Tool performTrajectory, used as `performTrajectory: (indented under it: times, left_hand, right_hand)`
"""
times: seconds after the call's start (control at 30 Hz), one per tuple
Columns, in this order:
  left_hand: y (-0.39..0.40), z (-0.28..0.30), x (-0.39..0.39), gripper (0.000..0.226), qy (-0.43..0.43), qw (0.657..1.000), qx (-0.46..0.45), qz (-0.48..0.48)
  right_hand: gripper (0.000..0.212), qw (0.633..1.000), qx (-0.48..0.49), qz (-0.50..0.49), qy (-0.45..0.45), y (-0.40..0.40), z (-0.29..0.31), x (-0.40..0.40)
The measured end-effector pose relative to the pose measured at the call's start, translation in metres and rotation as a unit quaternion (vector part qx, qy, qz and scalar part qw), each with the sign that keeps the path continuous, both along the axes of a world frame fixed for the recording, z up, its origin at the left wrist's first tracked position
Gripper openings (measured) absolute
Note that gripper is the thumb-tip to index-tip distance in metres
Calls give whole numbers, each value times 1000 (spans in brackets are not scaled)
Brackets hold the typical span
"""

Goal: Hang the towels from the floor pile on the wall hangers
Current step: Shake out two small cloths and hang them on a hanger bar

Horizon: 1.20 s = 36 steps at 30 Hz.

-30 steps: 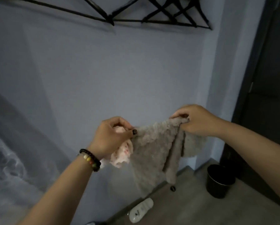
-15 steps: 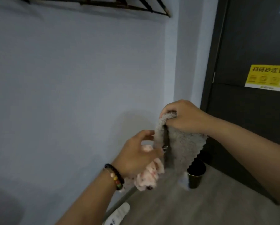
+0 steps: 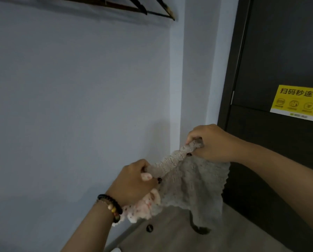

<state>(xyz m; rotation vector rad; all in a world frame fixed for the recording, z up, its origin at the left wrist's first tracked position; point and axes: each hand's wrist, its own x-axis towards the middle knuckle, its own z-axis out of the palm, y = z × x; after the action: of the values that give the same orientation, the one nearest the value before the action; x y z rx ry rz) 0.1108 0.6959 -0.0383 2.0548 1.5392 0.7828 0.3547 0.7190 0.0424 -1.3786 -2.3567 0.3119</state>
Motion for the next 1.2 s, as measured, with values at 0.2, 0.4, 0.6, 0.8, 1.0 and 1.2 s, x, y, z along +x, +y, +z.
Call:
performTrajectory:
  times: [0.2, 0.4, 0.6, 0.8, 1.0, 1.2]
  left_hand:
    - [54, 3, -4, 25, -24, 998, -42, 44]
    - [125, 5, -5, 19, -86, 992, 18, 96]
    - [221, 7, 10, 9, -288, 947, 67, 123]
    - [318, 18, 22, 12, -444, 886, 60, 123]
    - [374, 33, 34, 19, -271, 950, 119, 96]
    - [393, 52, 32, 19, -312, 890, 274, 190]
  right_hand:
    - [9, 994, 2, -52, 93, 51, -8, 33]
    - [11, 973, 15, -128, 193, 111, -15, 54]
    - [11, 955, -55, -148, 252, 192, -9, 78]
    - [9, 922, -38, -161, 349, 279, -3, 89]
    - [20, 955, 18, -137, 263, 347, -21, 78]
    - [12, 879, 260, -65, 394, 390, 7, 67]
